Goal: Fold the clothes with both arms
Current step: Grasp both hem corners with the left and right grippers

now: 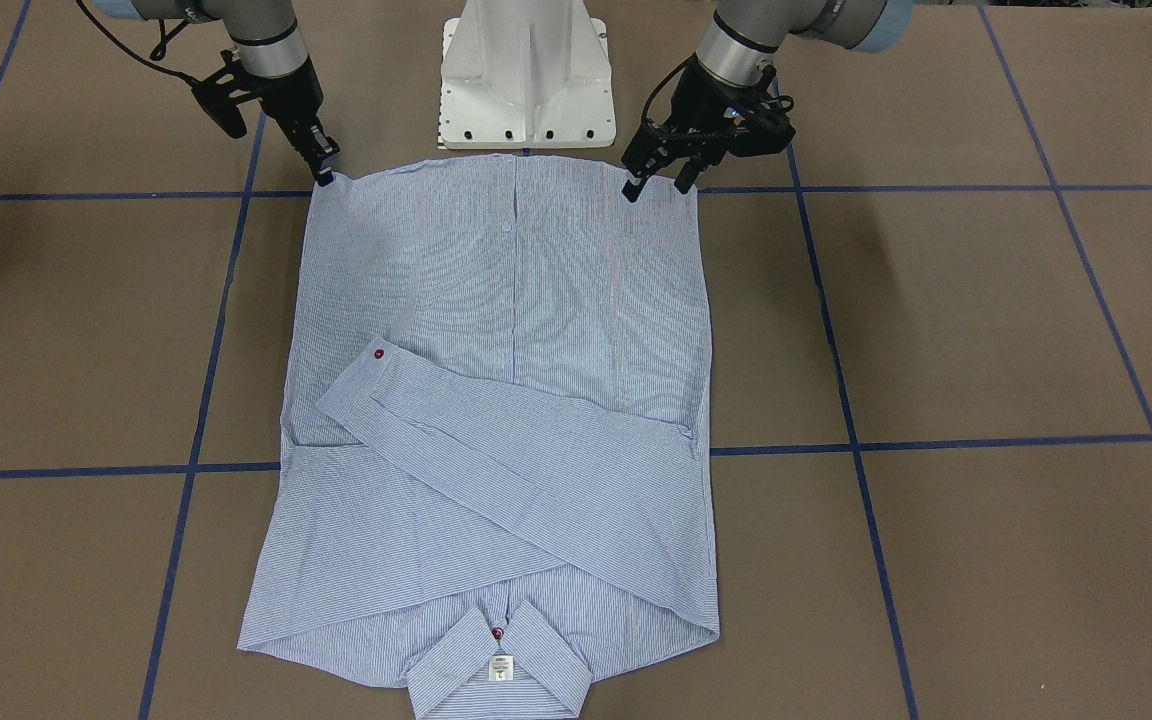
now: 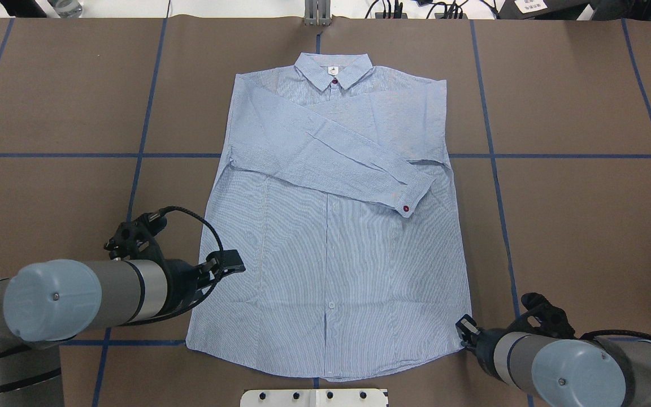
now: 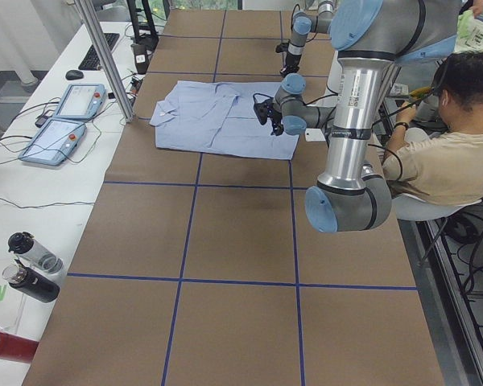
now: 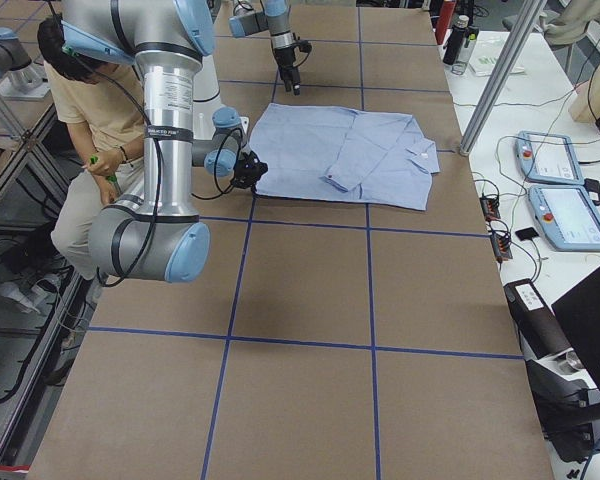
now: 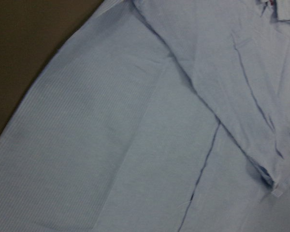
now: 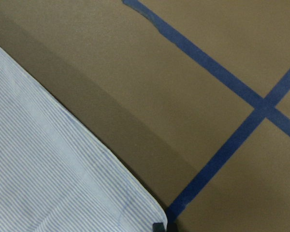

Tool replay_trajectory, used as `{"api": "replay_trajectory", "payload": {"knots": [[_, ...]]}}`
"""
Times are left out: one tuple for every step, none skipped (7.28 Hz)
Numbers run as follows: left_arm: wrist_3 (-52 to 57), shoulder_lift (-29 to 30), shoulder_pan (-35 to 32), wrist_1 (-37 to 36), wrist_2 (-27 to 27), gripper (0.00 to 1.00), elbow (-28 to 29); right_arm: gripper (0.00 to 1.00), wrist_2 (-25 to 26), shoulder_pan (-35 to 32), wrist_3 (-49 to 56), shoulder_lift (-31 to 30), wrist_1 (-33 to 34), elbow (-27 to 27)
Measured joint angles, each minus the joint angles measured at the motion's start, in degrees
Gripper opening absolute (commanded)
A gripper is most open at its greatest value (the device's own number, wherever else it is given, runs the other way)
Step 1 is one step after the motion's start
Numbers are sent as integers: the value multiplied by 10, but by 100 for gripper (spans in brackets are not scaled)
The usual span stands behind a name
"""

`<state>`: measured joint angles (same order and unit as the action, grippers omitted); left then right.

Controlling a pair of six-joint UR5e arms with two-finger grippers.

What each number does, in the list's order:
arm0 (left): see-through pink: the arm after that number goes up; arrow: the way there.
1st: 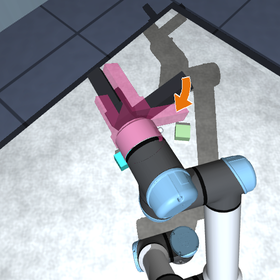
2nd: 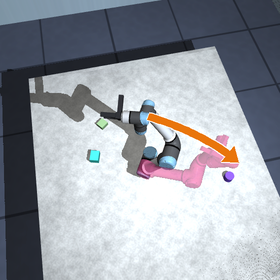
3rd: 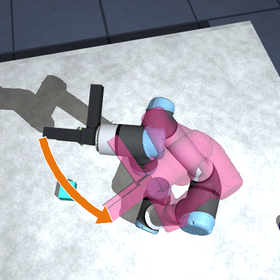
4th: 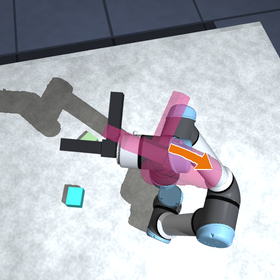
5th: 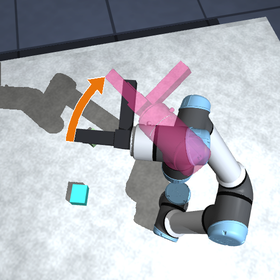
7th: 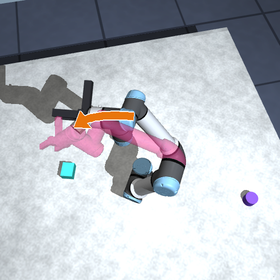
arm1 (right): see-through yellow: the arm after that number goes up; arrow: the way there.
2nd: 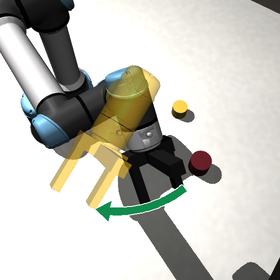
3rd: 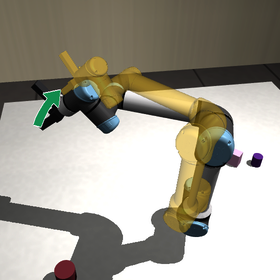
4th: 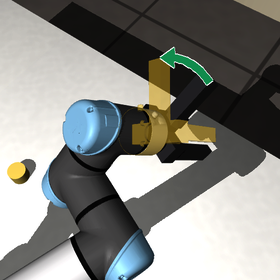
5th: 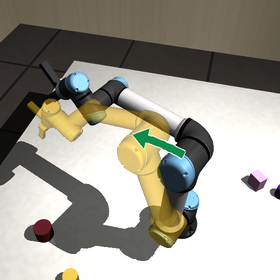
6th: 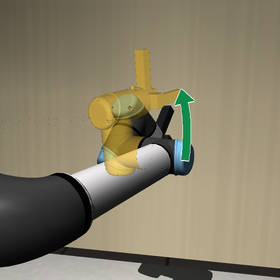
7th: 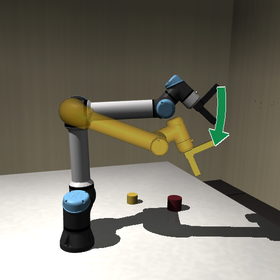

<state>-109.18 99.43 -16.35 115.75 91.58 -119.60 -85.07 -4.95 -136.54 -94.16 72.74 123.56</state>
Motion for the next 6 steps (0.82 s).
{"api": "replay_trajectory", "payload": {"knots": [[-1, -18, 9, -3, -1, 98, -4, 0, 0, 0, 2, 1, 0, 0], [-2, -30, 19, -6, -2, 96, -4, 0, -1, 0, 5, 1, 0, 0], [-3, -38, 34, -12, -3, 89, 2, 0, -1, 0, 6, 1, 1, -1], [-4, -42, 44, -17, -5, 83, 12, 0, -1, 0, 6, 1, 3, -1], [-6, -44, 50, -23, -5, 77, 19, 0, 0, 0, 7, 1, 4, -1], [-7, -44, 54, -33, -5, 68, 23, 0, 0, 0, 7, 1, 5, -1]]}}
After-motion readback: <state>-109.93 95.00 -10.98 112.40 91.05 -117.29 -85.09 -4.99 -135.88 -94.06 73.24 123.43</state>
